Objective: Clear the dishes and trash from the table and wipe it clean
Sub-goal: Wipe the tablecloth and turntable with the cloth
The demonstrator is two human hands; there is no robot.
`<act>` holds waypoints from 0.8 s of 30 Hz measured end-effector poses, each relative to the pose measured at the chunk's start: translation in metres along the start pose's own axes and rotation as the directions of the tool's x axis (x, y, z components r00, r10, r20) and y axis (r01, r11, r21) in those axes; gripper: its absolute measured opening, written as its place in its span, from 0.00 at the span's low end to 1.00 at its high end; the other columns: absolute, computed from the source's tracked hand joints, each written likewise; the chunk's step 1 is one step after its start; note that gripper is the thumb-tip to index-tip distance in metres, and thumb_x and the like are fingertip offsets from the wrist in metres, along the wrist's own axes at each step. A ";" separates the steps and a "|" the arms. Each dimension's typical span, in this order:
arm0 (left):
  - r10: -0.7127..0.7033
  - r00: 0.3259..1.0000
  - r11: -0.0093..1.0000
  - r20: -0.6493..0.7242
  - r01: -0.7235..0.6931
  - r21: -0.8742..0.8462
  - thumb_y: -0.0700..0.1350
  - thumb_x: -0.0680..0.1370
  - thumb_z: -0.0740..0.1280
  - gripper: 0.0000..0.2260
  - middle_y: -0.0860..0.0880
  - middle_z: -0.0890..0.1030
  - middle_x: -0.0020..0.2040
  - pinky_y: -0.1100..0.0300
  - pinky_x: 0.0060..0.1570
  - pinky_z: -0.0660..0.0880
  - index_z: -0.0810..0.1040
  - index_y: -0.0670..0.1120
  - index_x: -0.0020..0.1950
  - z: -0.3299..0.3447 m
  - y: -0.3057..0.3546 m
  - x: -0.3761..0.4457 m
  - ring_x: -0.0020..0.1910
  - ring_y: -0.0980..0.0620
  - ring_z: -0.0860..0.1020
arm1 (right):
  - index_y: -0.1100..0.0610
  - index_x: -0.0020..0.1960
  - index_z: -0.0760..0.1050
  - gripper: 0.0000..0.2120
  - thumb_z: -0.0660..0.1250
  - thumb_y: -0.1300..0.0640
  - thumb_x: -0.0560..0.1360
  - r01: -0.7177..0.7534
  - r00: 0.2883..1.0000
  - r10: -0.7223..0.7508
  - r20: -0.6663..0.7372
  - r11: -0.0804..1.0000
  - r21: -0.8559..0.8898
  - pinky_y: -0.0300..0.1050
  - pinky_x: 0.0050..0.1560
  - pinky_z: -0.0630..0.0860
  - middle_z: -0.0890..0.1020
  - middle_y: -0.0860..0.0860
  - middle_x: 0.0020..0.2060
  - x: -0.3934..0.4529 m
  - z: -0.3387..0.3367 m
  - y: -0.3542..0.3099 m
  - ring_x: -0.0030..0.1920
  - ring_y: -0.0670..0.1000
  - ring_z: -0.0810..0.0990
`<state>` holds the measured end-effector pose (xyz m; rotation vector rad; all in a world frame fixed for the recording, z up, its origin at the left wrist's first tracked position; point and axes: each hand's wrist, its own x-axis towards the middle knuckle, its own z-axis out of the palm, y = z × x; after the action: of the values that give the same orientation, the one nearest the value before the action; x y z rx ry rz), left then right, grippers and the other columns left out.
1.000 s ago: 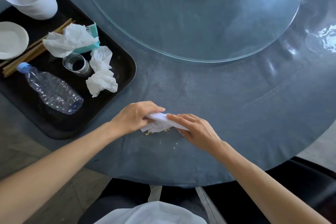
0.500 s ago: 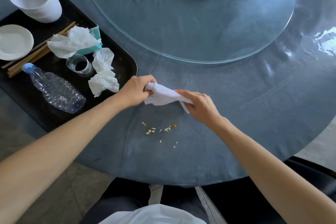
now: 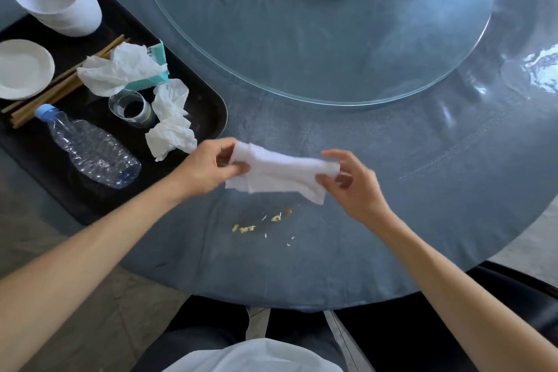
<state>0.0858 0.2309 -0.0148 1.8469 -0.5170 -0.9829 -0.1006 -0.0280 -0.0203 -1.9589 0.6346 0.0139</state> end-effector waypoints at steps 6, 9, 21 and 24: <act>-0.104 0.978 0.966 -0.179 0.142 0.216 0.43 0.76 0.75 0.19 0.49 0.82 0.57 0.60 0.53 0.74 0.76 0.44 0.65 0.017 -0.013 0.041 0.55 0.49 0.81 | 0.50 0.69 0.73 0.20 0.73 0.58 0.79 -0.260 0.964 0.262 -0.035 0.963 0.068 0.46 0.40 0.84 0.82 0.50 0.47 0.042 0.003 0.008 0.37 0.45 0.83; 0.069 0.971 0.877 -0.229 0.050 0.478 0.43 0.76 0.73 0.28 0.43 0.75 0.65 0.52 0.56 0.74 0.69 0.45 0.75 0.032 -0.021 0.047 0.62 0.43 0.76 | 0.52 0.67 0.76 0.16 0.71 0.58 0.80 -0.161 0.981 0.136 -0.141 0.969 -0.186 0.50 0.54 0.81 0.80 0.48 0.48 0.043 0.016 0.024 0.40 0.42 0.79; 0.322 0.942 0.537 -0.092 -0.102 0.837 0.57 0.81 0.54 0.26 0.52 0.56 0.83 0.38 0.73 0.63 0.60 0.60 0.81 0.050 -0.005 -0.021 0.82 0.38 0.52 | 0.38 0.77 0.68 0.24 0.65 0.40 0.81 0.161 0.971 -0.229 -0.068 0.838 -0.522 0.50 0.55 0.77 0.65 0.45 0.80 -0.009 -0.013 0.000 0.78 0.51 0.65; 0.352 0.920 0.519 -0.174 -0.037 0.854 0.60 0.80 0.55 0.27 0.52 0.54 0.83 0.36 0.74 0.59 0.60 0.60 0.81 0.066 0.003 -0.061 0.82 0.39 0.49 | 0.40 0.78 0.68 0.27 0.61 0.36 0.81 0.302 0.930 -0.368 -0.024 0.798 -0.522 0.54 0.68 0.74 0.64 0.49 0.81 -0.037 -0.023 -0.003 0.81 0.54 0.61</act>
<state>-0.0031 0.2358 -0.0030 2.6623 -1.1068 -0.1884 -0.1367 -0.0309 0.0036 -2.5901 0.3689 -0.1808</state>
